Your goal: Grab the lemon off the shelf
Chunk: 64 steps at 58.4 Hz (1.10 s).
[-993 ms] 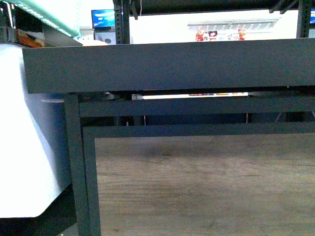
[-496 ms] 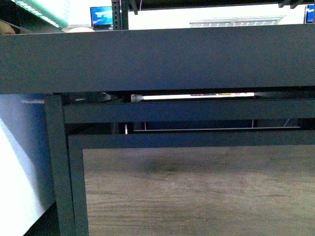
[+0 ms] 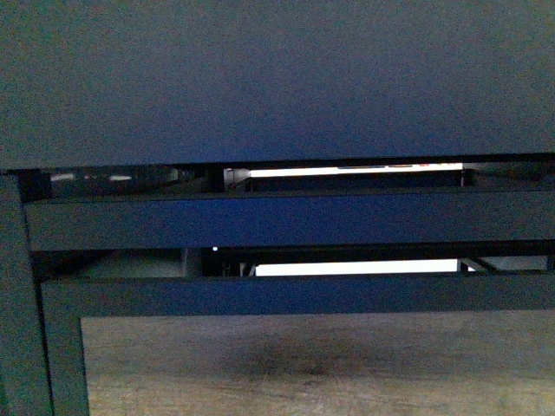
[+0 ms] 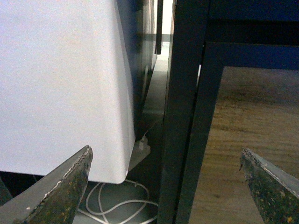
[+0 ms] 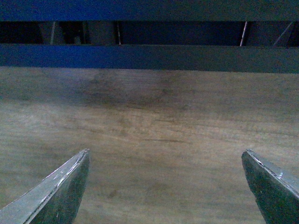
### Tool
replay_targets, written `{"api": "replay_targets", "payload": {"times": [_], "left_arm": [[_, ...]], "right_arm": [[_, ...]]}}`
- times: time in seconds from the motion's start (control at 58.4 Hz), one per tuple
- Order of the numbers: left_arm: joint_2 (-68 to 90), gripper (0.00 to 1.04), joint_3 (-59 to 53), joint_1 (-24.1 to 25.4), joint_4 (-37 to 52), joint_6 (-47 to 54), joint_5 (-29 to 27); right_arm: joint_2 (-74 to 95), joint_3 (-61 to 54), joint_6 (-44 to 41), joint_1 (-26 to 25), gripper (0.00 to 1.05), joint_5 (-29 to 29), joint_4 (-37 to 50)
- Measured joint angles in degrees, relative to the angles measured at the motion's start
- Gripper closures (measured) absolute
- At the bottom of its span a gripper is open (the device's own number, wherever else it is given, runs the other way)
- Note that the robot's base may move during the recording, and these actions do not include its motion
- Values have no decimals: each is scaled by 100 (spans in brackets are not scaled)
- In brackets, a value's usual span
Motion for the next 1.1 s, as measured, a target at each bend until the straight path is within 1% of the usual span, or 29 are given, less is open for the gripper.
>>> {"api": "replay_targets", "payload": {"times": [1.095], "left_arm": [[7,8,0,0,0,0,0]], "right_arm": [[4,0,0,0,7,2,0]]}}
